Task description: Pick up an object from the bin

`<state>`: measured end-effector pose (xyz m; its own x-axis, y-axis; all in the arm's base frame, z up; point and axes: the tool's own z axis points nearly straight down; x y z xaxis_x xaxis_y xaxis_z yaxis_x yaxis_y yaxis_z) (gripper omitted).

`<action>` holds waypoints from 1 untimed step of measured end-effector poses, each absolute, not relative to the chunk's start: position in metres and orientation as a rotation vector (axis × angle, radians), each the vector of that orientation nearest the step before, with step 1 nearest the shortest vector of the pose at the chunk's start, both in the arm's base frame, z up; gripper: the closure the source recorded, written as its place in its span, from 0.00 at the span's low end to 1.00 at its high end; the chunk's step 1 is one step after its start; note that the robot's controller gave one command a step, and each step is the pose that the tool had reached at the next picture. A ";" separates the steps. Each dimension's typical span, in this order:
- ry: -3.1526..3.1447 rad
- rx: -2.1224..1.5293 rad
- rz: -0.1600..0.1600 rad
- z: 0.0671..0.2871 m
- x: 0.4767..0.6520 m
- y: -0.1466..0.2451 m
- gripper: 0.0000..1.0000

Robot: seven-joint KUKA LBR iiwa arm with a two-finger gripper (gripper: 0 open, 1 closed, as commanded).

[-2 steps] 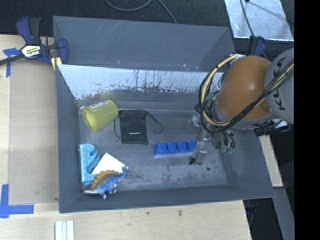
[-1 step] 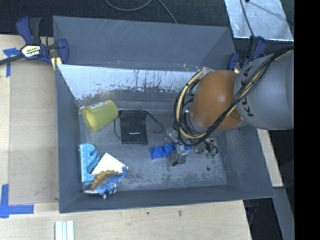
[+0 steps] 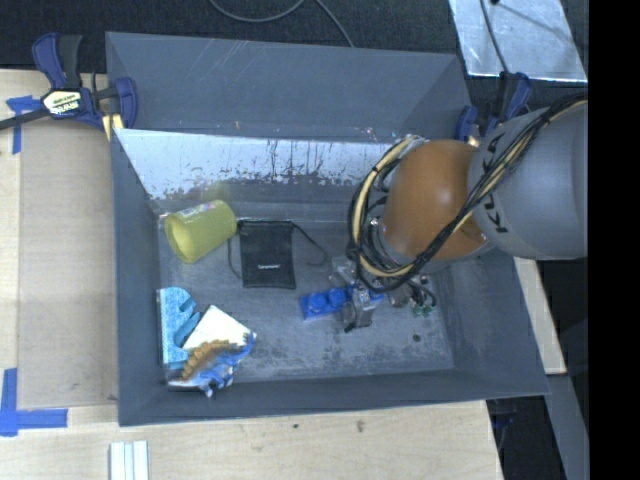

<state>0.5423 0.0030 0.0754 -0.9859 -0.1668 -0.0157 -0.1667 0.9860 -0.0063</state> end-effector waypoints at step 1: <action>3.110 -0.280 -0.009 0.171 0.543 -0.009 1.00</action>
Offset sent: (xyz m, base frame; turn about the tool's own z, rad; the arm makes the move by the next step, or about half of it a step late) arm 0.0000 0.0000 0.0000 0.0000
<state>0.5429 -0.0089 0.1710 -0.9837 -0.1786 -0.0183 -0.1785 0.9839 -0.0077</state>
